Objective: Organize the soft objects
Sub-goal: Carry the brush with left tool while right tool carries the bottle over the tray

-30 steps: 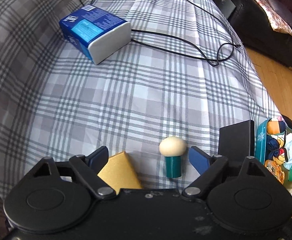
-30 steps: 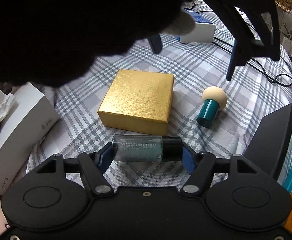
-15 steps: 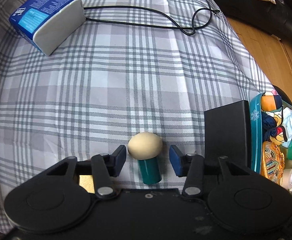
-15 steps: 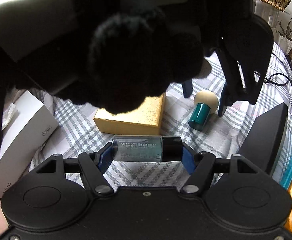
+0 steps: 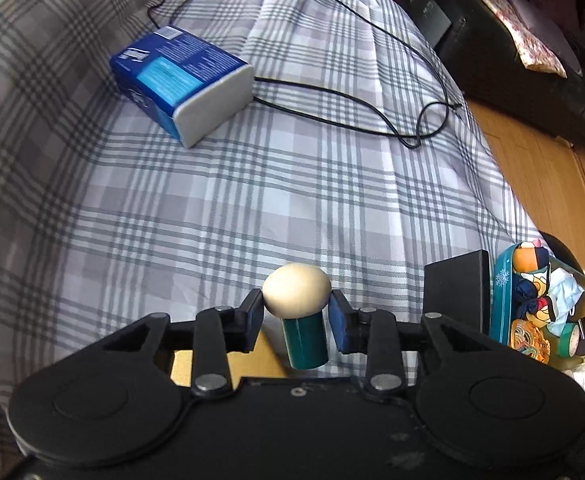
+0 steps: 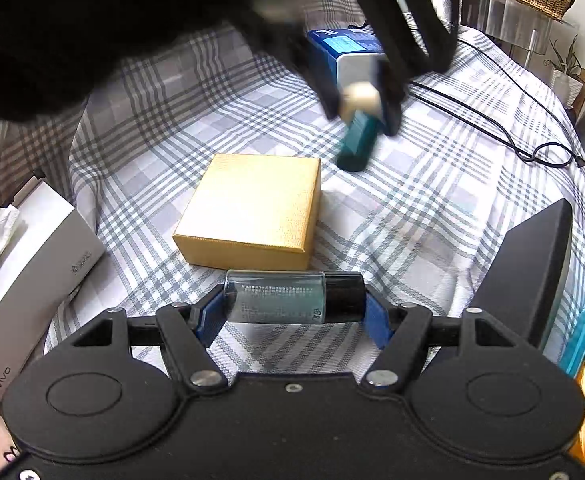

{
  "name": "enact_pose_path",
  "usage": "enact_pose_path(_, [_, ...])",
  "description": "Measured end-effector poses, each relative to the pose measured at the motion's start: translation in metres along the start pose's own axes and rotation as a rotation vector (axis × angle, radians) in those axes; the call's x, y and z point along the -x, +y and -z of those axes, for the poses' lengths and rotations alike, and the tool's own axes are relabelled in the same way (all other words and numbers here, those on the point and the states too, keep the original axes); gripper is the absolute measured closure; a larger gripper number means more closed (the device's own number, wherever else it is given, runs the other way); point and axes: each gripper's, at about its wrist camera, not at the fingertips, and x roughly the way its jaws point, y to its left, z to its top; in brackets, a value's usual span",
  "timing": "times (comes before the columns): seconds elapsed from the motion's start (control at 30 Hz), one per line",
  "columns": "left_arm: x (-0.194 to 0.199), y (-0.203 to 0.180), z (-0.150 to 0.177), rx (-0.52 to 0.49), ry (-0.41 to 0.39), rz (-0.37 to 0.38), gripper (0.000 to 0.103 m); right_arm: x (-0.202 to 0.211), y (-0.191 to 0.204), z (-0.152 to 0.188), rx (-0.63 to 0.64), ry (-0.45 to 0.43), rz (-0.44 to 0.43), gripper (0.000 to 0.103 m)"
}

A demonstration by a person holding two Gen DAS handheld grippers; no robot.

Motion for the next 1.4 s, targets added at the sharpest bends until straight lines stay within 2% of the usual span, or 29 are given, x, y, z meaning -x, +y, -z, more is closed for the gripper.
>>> enact_pose_path(0.13, [0.032,0.024,0.017,0.062,-0.042,-0.018,0.071,-0.002,-0.001,0.003,-0.013,-0.007,0.006,0.037])
enact_pose_path(0.3, [0.054,0.050,0.051,0.121,-0.051,-0.046,0.071,0.003,0.000,0.007,-0.029,-0.023,0.005,0.037])
enact_pose_path(0.57, [0.072,0.062,0.103,0.161,-0.040,-0.073,0.071,0.026,0.014,0.012,-0.012,-0.071,0.016,0.038])
enact_pose_path(0.73, [0.080,0.055,0.119,0.149,-0.048,-0.062,0.071,0.055,0.008,0.014,-0.141,-0.139,0.039,0.038])
enact_pose_path(0.93, [0.084,0.019,0.119,0.070,-0.064,-0.029,0.071,0.106,-0.026,0.028,-0.410,-0.240,0.164,0.038])
enact_pose_path(1.03, [0.084,-0.009,0.116,0.011,-0.070,-0.003,0.070,0.134,-0.050,0.037,-0.514,-0.275,0.262,0.038])
enact_pose_path(1.23, [0.080,-0.076,0.106,-0.105,-0.074,0.065,0.070,0.182,-0.106,0.048,-0.669,-0.279,0.496,0.038])
enact_pose_path(1.4, [0.070,-0.133,0.100,-0.193,-0.054,0.131,0.070,0.200,-0.146,0.062,-0.795,-0.273,0.609,0.038])
